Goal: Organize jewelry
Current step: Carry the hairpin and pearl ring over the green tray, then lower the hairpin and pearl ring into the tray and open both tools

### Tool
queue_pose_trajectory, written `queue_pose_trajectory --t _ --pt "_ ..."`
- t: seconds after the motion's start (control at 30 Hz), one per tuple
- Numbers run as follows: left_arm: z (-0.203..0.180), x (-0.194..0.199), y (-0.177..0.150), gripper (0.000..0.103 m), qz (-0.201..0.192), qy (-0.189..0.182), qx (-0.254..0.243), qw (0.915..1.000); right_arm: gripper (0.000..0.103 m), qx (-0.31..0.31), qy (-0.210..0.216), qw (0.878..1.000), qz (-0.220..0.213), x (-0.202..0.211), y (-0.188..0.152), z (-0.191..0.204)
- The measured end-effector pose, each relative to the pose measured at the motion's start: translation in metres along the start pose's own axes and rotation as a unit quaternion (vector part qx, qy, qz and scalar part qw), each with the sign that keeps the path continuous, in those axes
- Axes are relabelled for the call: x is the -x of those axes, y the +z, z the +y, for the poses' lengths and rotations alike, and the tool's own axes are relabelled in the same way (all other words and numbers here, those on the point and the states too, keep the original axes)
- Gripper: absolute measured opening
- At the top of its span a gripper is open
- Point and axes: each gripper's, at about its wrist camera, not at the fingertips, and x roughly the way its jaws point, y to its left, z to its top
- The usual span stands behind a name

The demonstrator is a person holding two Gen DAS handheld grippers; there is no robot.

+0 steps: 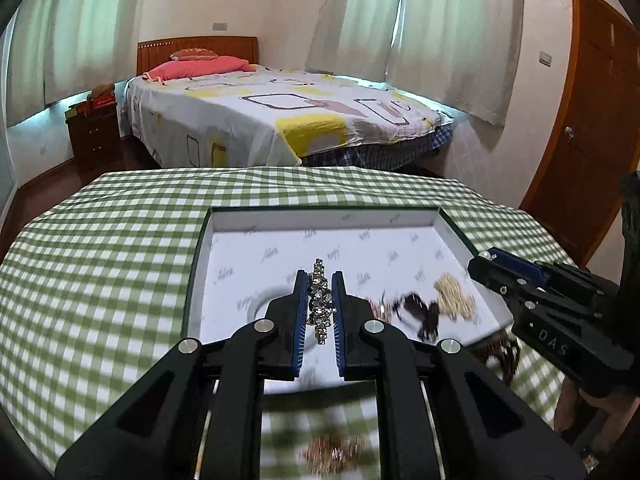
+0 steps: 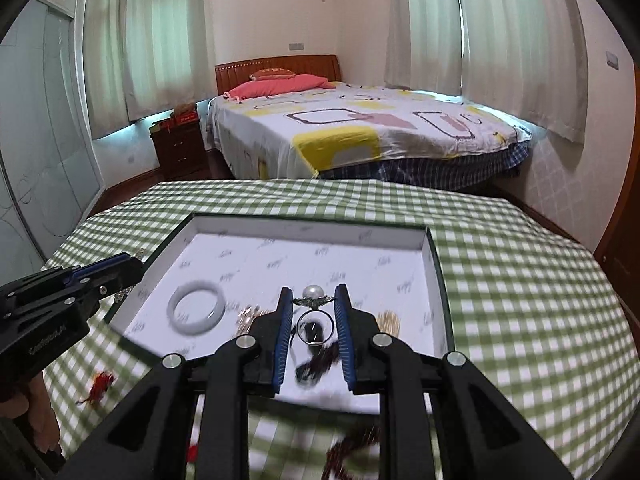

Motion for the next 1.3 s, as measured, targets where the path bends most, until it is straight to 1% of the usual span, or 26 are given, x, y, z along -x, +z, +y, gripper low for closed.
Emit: queue_pose_trajectory --t 0.13,0.3,0.5,0.63,0.8,1.0,1.13,1.23,1.27,1.3 --pt "0.001 -0.026 0.014 0.012 0.01 0.001 0.009 0.9999 0.022 0.006 -0.004 1.0 -0.001 -0.016 0.009 -0.004" --pt "-0.001 -0.06 0.022 0.012 0.033 0.005 0.01 0.9994 0.022 0.004 -0.011 1.0 0.013 -0.04 0.013 -0.012" --pt "-0.002 -0.104 0.027 0.012 0.079 0.007 0.02 0.9966 0.022 -0.002 -0.015 0.999 0.043 -0.069 0.009 -0.023" --pt "-0.001 -0.125 0.028 0.012 0.108 0.009 0.027 0.9937 0.022 -0.01 -0.016 0.998 0.064 -0.08 0.005 -0.027" --pt "-0.002 -0.14 0.029 0.012 0.134 0.023 0.016 0.9906 0.022 -0.013 -0.019 0.996 0.08 -0.088 0.003 -0.031" --pt "-0.003 -0.157 0.023 0.012 0.179 0.031 0.008 0.9833 0.022 -0.018 -0.019 0.995 0.094 -0.094 0.001 -0.036" --pt "-0.004 -0.158 0.024 0.013 0.177 0.036 0.004 0.9836 0.022 -0.019 -0.019 0.995 0.098 -0.097 -0.001 -0.038" --pt "-0.004 -0.16 0.025 0.015 0.177 0.035 0.006 0.9836 0.022 -0.022 -0.02 0.995 0.1 -0.097 -0.002 -0.039" --pt "-0.004 -0.161 0.026 0.017 0.177 0.034 0.006 0.9836 0.023 -0.023 -0.02 0.995 0.1 -0.097 -0.003 -0.04" --pt "-0.004 -0.16 0.026 0.022 0.176 0.034 0.007 0.9837 0.023 -0.023 -0.02 0.995 0.1 -0.098 -0.002 -0.04"
